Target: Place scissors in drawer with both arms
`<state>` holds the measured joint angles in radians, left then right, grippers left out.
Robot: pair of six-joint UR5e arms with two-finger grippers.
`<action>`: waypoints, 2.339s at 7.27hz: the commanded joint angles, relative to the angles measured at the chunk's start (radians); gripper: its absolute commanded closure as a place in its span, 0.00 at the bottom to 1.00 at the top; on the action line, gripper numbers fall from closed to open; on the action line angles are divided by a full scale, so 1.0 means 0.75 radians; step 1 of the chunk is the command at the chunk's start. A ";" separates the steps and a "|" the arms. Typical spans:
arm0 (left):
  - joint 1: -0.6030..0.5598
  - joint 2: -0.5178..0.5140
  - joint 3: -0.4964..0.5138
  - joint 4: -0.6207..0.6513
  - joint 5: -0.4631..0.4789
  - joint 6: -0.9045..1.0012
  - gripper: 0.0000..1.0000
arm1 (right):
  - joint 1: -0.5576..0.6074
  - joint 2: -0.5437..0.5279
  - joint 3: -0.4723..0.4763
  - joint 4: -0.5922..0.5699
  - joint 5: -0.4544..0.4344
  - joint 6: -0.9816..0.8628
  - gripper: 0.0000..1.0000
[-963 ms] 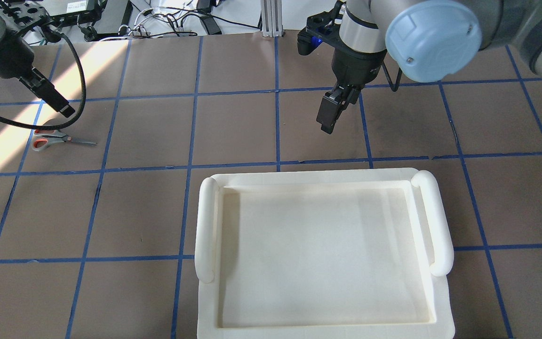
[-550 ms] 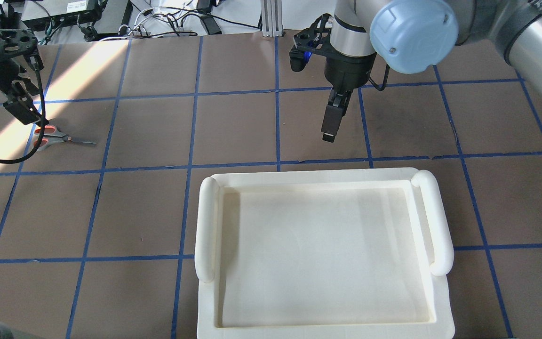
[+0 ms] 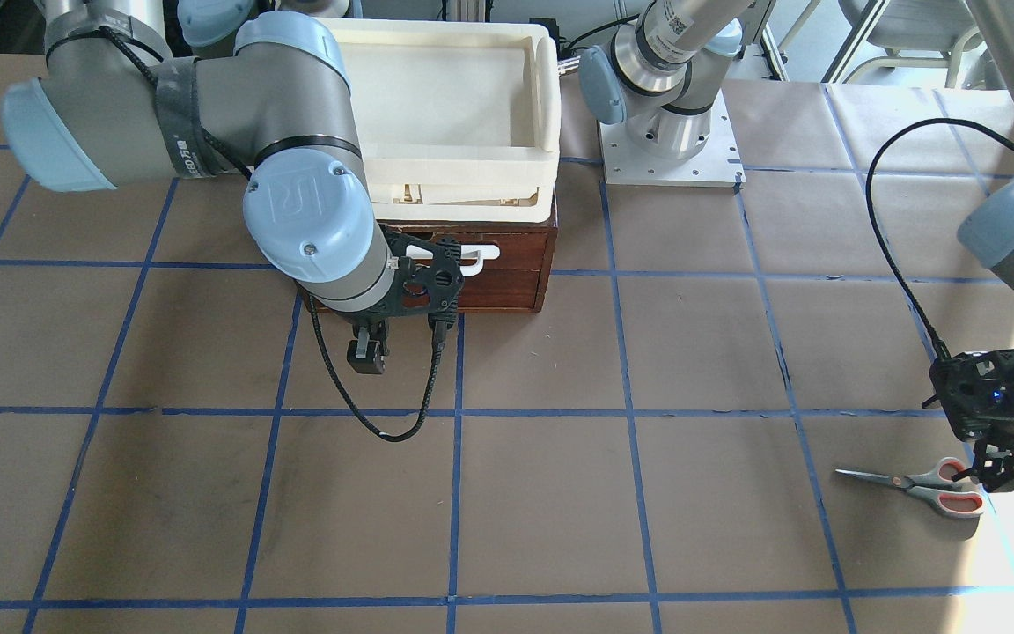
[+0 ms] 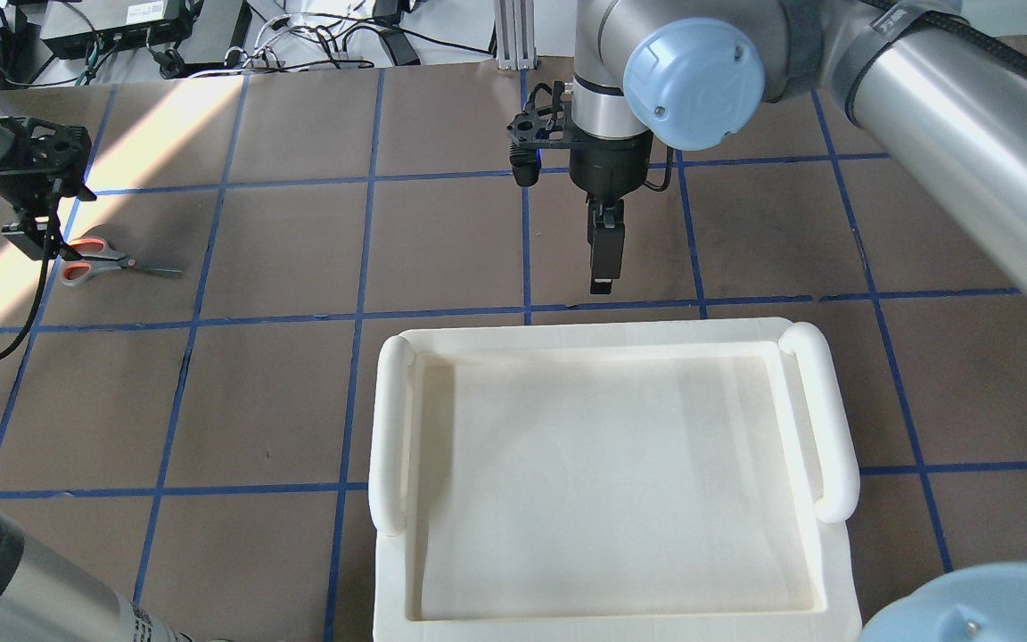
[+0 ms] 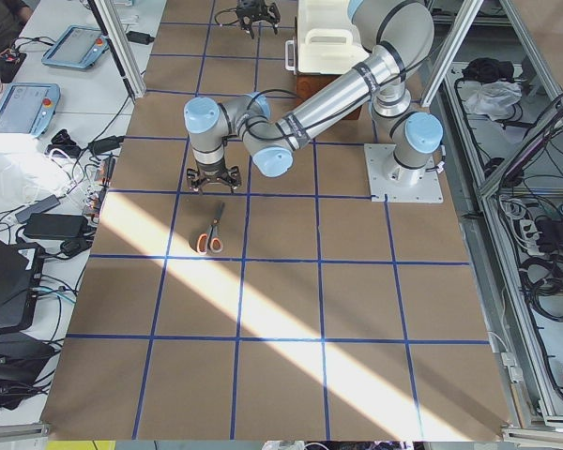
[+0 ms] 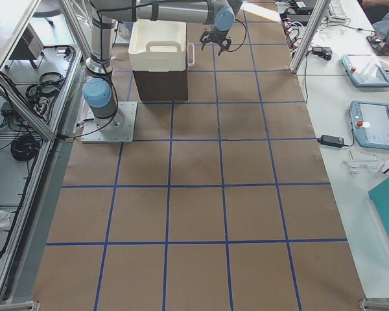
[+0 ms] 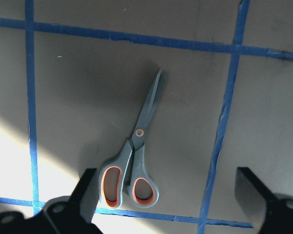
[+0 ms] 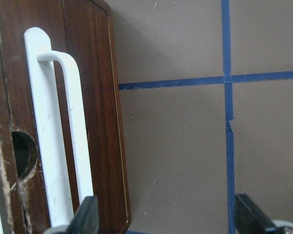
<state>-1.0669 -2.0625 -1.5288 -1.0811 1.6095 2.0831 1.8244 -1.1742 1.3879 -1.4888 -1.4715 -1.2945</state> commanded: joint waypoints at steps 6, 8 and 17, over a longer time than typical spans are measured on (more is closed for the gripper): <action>0.038 -0.228 0.018 0.218 -0.015 0.244 0.06 | 0.075 0.021 0.058 0.019 -0.004 -0.035 0.22; 0.038 -0.238 0.018 0.218 -0.015 0.231 0.09 | 0.089 0.013 0.092 0.020 -0.020 -0.029 0.22; 0.036 -0.224 0.016 0.214 0.000 0.248 1.00 | 0.110 0.013 0.139 0.013 -0.028 -0.027 0.59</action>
<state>-1.0394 -2.2341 -1.5172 -0.9190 1.6108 2.2700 1.9066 -1.1644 1.4889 -1.4785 -1.4924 -1.3141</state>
